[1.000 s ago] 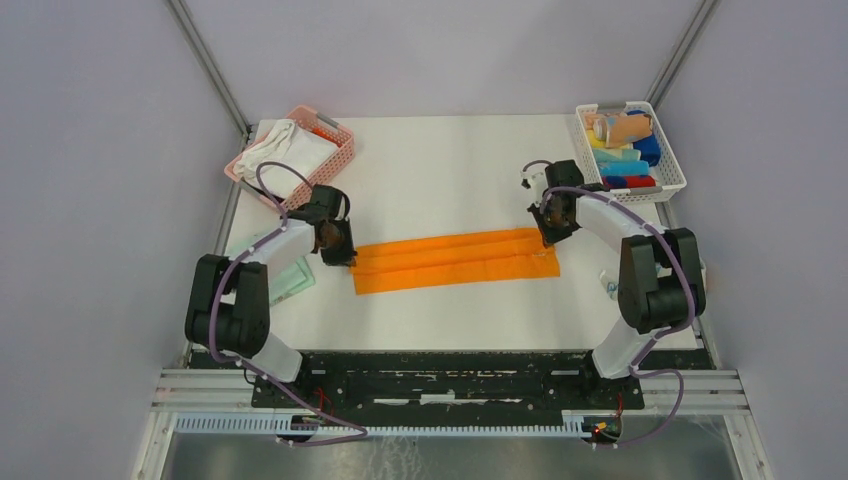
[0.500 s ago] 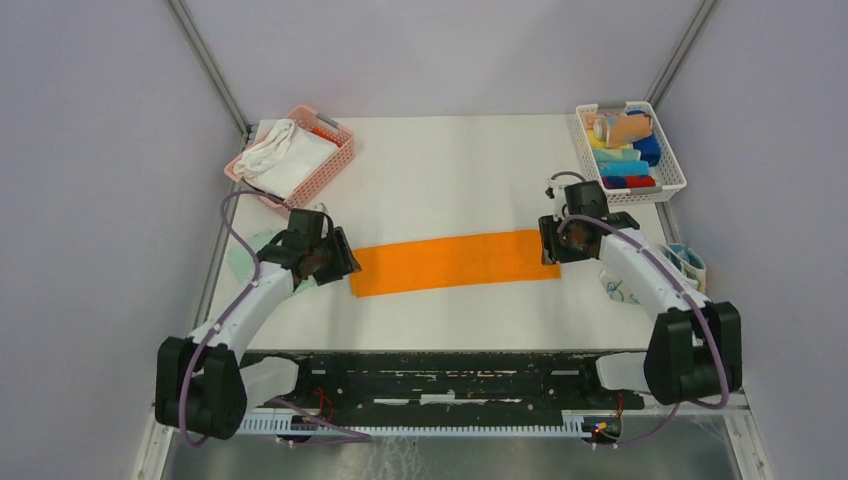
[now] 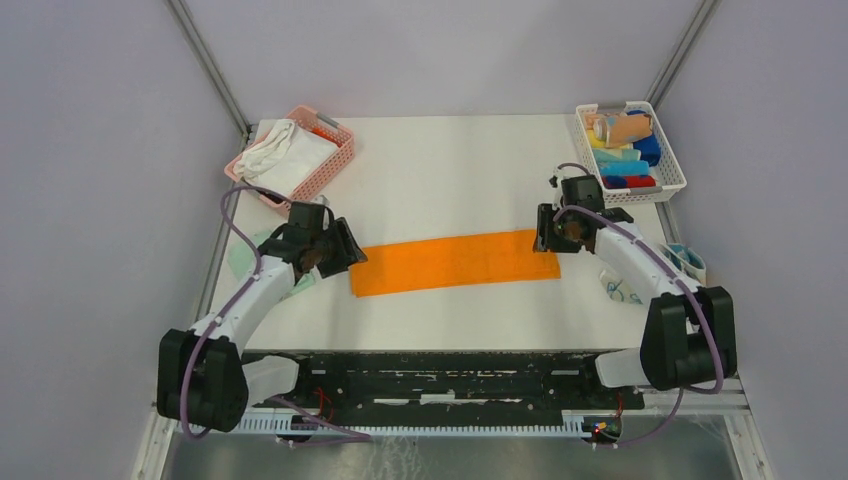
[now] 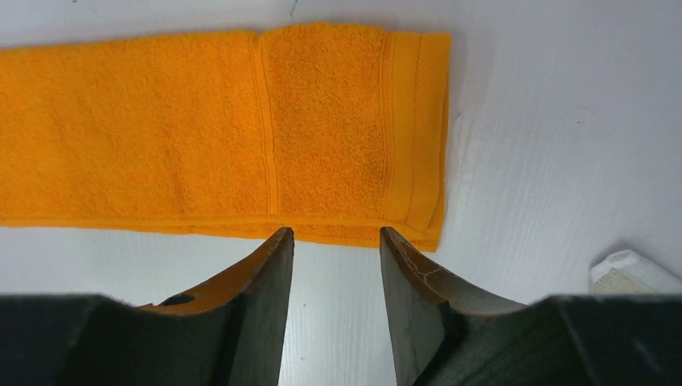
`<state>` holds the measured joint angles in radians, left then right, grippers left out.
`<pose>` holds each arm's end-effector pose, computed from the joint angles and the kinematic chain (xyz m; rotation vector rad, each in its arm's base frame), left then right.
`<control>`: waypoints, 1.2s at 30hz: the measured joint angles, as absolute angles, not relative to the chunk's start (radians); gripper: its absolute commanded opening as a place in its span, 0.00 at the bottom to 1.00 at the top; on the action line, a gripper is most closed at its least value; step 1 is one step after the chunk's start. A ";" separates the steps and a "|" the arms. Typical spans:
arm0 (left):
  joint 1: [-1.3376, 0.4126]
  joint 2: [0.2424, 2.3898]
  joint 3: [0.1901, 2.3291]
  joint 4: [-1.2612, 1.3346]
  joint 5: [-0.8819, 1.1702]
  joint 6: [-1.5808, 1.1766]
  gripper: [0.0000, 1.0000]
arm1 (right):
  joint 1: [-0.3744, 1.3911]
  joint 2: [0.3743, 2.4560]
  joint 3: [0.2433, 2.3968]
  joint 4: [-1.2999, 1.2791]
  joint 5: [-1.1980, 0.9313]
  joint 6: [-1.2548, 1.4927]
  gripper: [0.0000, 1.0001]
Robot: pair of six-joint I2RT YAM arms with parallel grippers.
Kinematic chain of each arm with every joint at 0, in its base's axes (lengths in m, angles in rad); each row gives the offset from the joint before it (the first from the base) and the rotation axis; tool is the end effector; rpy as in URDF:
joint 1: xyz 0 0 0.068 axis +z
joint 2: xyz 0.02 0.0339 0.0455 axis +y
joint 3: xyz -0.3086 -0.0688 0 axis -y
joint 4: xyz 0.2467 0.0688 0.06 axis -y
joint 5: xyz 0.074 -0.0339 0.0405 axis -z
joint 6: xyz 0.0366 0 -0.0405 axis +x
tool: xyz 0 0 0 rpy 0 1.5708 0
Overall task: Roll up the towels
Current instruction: Fold the towel at the center of the board.
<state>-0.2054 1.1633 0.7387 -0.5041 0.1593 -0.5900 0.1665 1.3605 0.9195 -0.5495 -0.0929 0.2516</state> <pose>0.2075 -0.0492 0.2617 -0.4227 2.5269 -0.5183 0.2606 0.0472 0.2719 0.0739 2.5782 0.2771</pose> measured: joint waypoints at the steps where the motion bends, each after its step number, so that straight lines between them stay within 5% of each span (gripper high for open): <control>1: -0.205 1.182 0.740 -0.490 0.155 -0.592 0.62 | 0.167 1.379 0.920 -0.545 -0.089 0.258 0.51; 26: -0.209 1.271 0.597 -0.359 0.076 -0.667 0.57 | 0.035 1.477 0.811 -0.451 -0.086 0.367 0.40; 31: -0.209 1.293 0.581 -0.350 0.078 -0.672 0.51 | 0.030 1.494 0.803 -0.432 -0.098 0.374 0.33; 36: -0.209 1.303 0.581 -0.334 0.081 -0.672 0.33 | 0.030 1.516 0.803 -0.424 -0.124 0.380 0.20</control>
